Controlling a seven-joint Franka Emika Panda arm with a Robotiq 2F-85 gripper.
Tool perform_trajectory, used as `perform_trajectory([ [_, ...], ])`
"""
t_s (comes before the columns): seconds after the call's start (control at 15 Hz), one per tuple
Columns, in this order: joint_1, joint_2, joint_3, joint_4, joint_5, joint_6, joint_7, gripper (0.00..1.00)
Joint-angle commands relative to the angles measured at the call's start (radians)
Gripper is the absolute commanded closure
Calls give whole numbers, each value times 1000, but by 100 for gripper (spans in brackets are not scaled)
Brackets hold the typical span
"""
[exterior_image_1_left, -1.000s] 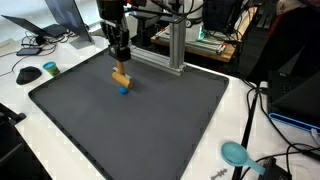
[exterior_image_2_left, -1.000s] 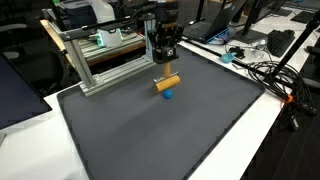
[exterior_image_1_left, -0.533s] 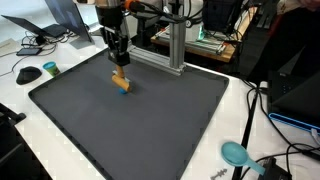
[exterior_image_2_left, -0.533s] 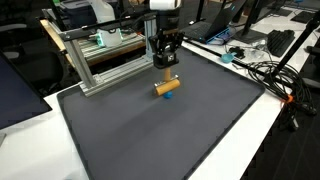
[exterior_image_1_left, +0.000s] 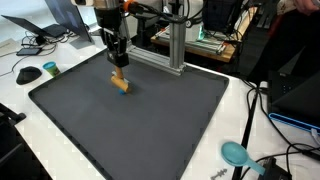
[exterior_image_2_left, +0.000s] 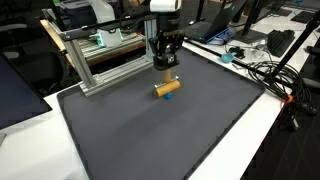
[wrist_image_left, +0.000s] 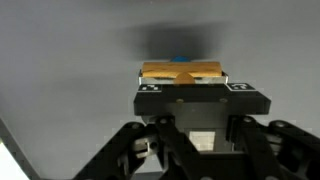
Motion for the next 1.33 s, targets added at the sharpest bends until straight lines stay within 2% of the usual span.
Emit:
perform_trajectory([
  [0.0,10,34,-10,15,4,-3,-19,78],
  [1.27,6,106,-4,38,23,20,-62,78],
])
